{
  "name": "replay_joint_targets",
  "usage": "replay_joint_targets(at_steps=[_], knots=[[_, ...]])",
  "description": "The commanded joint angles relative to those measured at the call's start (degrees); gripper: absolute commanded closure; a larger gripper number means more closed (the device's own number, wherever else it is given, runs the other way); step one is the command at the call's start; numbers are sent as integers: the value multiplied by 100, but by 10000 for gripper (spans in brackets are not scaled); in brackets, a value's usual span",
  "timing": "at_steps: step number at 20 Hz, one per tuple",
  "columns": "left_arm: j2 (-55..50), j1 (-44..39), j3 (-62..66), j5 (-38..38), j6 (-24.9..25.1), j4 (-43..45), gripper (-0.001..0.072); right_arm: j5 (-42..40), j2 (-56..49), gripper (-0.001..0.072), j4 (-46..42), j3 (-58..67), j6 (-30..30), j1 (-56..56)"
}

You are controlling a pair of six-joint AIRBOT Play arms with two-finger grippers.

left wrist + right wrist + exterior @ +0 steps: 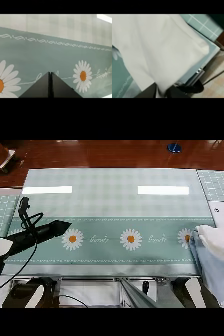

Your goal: Fold the shirts.

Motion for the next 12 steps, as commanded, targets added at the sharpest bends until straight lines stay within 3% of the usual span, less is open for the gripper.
replay_joint_targets(at_steps=[1,5,6,8,10,12], knots=[[2,4,-2,-39,2,0,687,22,289,305,-643,-697,133,-92],[2,9,74,-20,101,4,686,-365,-33,320,-249,-402,114,-79],[2,24,195,-24,229,4,686,-522,-216,397,70,-87,116,-17],[-11,76,671,42,284,4,686,-903,-675,691,1156,767,81,275],[-245,90,1530,114,284,4,687,-1718,-1102,690,2634,1550,-7,951],[-831,-105,2712,-26,286,4,688,-2664,-1311,690,3324,1832,-260,2059]])
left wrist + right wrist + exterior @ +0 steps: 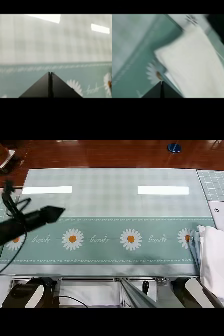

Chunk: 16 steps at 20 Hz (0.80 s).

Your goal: Fold the shirts.

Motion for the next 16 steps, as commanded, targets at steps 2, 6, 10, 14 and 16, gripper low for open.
replay_joint_targets(at_steps=[2,6,10,14,16], knots=[[-1128,-579,2168,-286,90,83,688,-1740,-584,690,992,621,-546,2463],[-2282,-1976,2614,-481,-1040,2743,688,-1853,-1196,690,-1405,-389,-190,4894],[-3032,-2013,2308,-678,-1707,4216,687,-2103,-1635,690,-1668,-1574,577,5274],[-3147,-1978,2317,-680,-1703,4135,687,-2212,-1587,690,-1899,-1572,560,5272],[-3163,-1976,2315,-758,-1746,4116,686,-2232,-1550,690,-1904,-1572,557,5272]])
